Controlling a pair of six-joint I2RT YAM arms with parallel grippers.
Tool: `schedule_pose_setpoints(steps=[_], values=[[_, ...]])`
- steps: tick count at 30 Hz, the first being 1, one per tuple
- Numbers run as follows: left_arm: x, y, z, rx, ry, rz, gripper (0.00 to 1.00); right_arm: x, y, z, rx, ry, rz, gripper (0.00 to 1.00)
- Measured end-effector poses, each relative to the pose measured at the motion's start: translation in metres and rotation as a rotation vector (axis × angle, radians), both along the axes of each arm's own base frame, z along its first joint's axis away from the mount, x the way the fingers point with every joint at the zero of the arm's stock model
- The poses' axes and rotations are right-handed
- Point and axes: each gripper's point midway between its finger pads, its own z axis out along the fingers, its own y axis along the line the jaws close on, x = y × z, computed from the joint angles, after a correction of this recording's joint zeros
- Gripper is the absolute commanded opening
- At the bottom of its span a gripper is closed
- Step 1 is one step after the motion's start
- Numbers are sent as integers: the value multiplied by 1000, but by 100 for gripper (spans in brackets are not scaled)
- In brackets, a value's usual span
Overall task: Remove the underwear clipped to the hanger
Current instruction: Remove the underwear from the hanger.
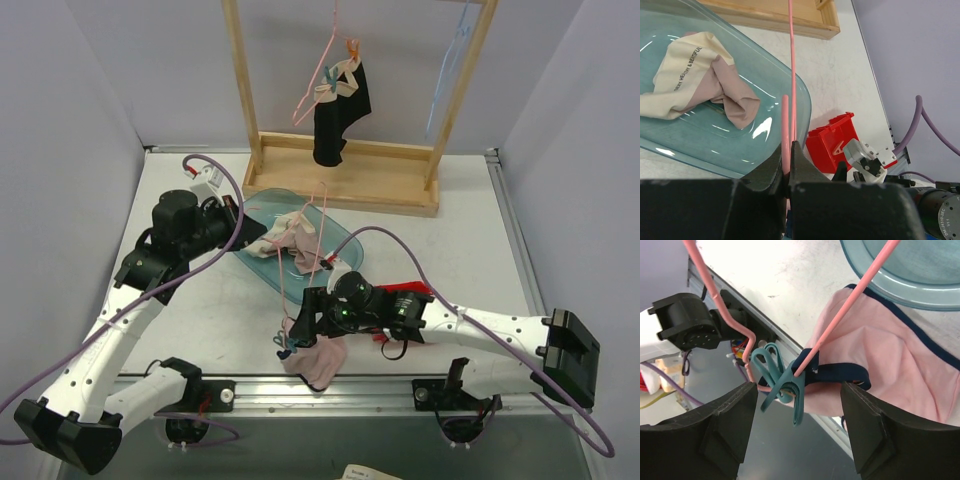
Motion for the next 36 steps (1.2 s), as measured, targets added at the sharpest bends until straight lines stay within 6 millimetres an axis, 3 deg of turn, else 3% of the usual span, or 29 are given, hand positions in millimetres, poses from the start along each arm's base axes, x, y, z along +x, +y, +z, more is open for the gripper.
schedule_pose_setpoints(steps=[7, 18, 28, 31, 32, 36], values=[[0, 0, -2, 1, 3, -1, 3, 2, -3, 11, 44, 20, -17, 66], [0, 0, -2, 2, 4, 0, 3, -14, 4, 8, 52, 73, 37, 65], [0, 0, -1, 0, 0, 0, 3, -22, 5, 4, 50, 106, 55, 53], [1, 0, -1, -1, -3, 0, 3, -22, 5, 0, 43, 112, 56, 38], [1, 0, -1, -1, -3, 0, 3, -23, 6, -1, 42, 114, 58, 28], [1, 0, -1, 0, -3, 0, 3, -23, 6, 0, 46, 115, 61, 3]])
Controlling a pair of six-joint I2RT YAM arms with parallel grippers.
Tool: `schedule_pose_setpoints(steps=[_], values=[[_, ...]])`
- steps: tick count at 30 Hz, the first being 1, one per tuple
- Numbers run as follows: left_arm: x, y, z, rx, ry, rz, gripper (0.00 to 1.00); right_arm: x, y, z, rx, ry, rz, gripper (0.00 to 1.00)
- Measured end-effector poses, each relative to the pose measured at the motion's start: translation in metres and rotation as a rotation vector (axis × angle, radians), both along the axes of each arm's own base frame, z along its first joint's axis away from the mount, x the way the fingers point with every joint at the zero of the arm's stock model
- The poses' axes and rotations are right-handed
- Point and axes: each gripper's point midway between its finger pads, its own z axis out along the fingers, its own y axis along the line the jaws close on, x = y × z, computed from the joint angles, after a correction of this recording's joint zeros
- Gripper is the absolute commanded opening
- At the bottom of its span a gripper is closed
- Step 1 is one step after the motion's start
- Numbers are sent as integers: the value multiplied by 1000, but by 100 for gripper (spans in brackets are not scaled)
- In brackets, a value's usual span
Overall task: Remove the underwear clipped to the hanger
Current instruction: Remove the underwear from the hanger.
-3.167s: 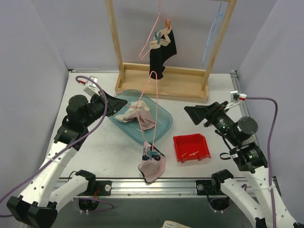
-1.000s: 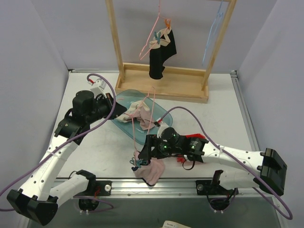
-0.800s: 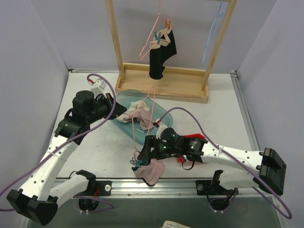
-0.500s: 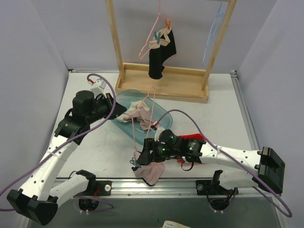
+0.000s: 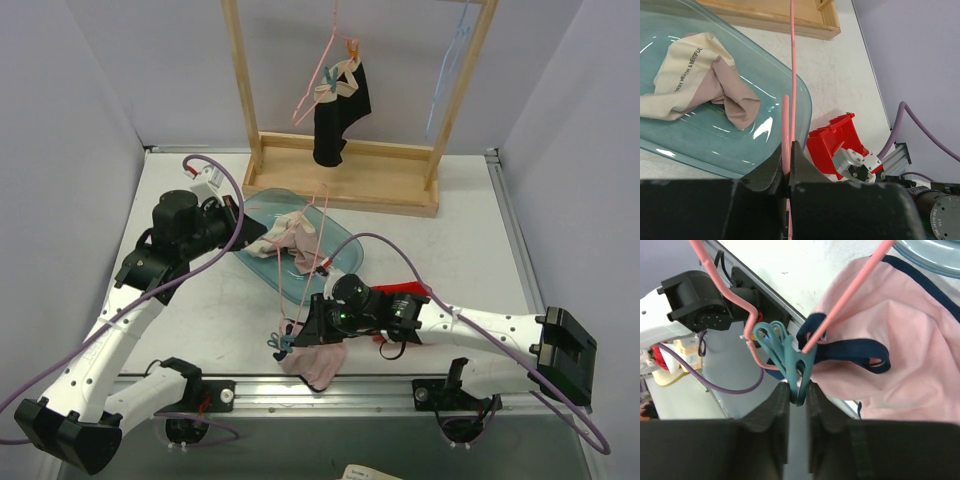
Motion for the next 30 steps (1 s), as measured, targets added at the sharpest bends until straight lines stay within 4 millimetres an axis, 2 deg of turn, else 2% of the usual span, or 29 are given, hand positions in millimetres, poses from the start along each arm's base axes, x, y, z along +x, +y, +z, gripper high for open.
schedule_pose_setpoints(steps=[1, 6, 12, 14, 18, 23, 30], values=[[0, 0, 0, 0, 0, 0, 3, 0, 0, -1, 0, -1, 1, 0], [0, 0, -1, 6, -1, -2, 3, -3, -6, -9, -16, 12, -4, 0], [0, 0, -3, 7, 4, -3, 3, 4, -8, -4, -6, -16, -35, 0], [-1, 0, -5, 6, 7, -7, 3, 11, -11, 1, 2, -39, -67, 0], [-3, -1, -15, 6, 30, -14, 3, 38, -24, 12, 11, -92, -169, 0], [-6, -2, -17, 1, 39, -23, 3, 72, -45, 8, -35, -135, -287, 0], [-9, 0, -15, 4, 33, -16, 3, 90, -74, 9, -93, -178, -357, 0]])
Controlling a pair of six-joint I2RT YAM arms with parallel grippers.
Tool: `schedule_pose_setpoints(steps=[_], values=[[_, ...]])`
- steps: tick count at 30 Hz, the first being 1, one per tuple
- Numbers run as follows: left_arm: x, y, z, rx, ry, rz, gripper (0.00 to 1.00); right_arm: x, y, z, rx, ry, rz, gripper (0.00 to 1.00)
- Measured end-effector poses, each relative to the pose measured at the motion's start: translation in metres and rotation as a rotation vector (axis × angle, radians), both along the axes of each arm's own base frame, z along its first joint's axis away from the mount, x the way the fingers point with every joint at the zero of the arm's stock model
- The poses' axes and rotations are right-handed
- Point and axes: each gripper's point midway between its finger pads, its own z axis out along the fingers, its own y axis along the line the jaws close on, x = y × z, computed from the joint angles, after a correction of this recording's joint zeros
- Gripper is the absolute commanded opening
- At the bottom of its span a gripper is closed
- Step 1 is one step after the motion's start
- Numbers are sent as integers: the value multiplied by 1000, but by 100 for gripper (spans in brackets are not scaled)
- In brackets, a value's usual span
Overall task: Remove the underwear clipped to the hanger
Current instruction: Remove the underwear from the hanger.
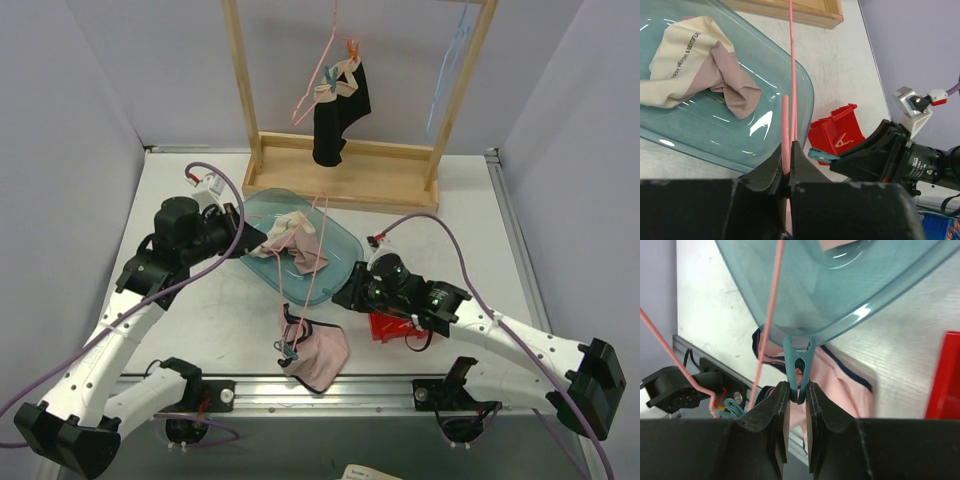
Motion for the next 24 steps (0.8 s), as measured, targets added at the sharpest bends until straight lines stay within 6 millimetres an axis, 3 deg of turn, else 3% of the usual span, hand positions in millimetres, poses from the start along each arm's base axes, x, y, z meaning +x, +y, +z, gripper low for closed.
schedule_pose_setpoints(steps=[3, 10, 12, 19, 20, 23, 24], values=[[-1, 2, 1, 3, -4, 5, 3, 7, -20, 9, -29, -29, -48, 0], [-1, 6, 0, 18, -9, 20, 3, 26, -76, 57, -138, -160, -241, 0], [-2, 8, 0, 27, -8, 23, 3, 25, -92, 50, -192, -153, -279, 0], [-1, 11, 5, 33, -18, 34, 3, 9, -129, -2, -373, -55, -315, 2], [-1, 11, 5, 33, -18, 34, 3, 7, -132, -5, -385, -47, -314, 20], [-1, 11, 5, 34, -17, 35, 3, 4, -134, -8, -397, -35, -315, 56], [-1, 11, 4, 34, -16, 36, 3, 4, -134, -8, -396, -34, -316, 60]])
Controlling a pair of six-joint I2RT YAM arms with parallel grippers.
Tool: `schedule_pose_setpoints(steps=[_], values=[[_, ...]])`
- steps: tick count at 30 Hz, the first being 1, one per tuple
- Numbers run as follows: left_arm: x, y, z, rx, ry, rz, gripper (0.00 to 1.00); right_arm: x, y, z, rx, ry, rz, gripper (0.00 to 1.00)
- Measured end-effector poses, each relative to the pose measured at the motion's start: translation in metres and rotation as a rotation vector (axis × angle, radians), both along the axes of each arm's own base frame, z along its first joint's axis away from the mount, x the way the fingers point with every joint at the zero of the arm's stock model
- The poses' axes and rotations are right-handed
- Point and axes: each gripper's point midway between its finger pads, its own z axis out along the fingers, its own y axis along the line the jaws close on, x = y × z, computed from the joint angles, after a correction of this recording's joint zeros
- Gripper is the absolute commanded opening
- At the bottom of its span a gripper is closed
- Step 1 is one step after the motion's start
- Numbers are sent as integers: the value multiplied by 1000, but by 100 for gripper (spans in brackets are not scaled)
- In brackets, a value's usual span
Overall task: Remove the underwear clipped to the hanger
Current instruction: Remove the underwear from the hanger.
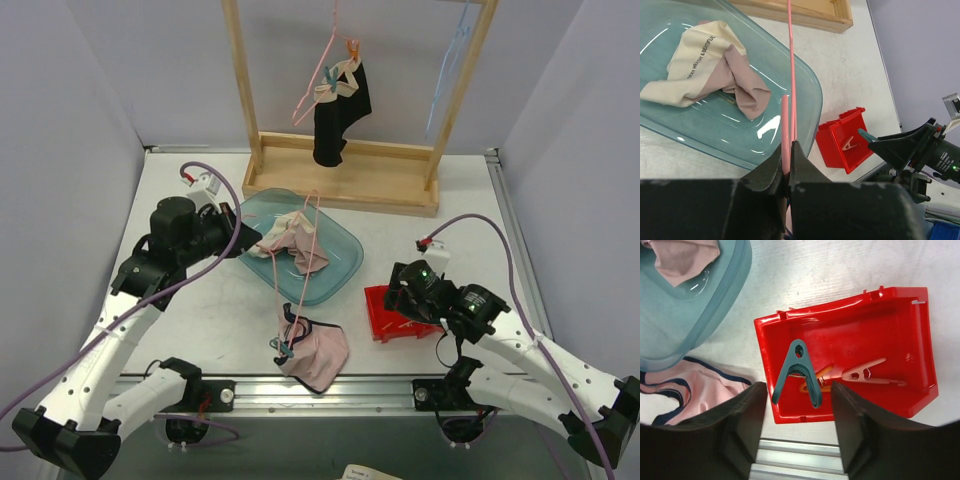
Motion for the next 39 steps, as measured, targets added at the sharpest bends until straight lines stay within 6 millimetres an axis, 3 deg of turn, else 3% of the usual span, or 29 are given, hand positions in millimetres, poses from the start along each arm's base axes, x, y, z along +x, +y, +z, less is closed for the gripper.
schedule_pose_setpoints(steps=[3, 12, 17, 21, 23, 27, 31, 35, 39], values=[[2, -1, -2, 1, 8, 4, 3, -1, 0, 0, -9, 0, 13, 75], [16, -2, -10, 8, 38, 53, 3, 2, 14, 21, 24, -22, 89, 74], [28, -11, 1, 74, 14, 109, 3, -8, 58, 30, 108, -30, 285, 70], [34, -29, 16, 115, -34, 120, 3, -36, 114, 30, 91, -30, 505, 73], [33, -36, 21, 144, -55, 114, 3, -43, 132, 30, 96, -39, 559, 74], [34, -55, 40, 256, -118, 94, 3, -36, 136, 36, 110, -85, 538, 75], [30, -71, 62, 297, -171, 46, 3, -29, 144, 60, 188, -161, 520, 73], [37, -62, 72, 316, -188, 70, 3, -32, 164, 77, 281, -203, 572, 71], [46, -50, 66, 310, -154, 75, 3, -59, 192, 67, 308, -196, 730, 71]])
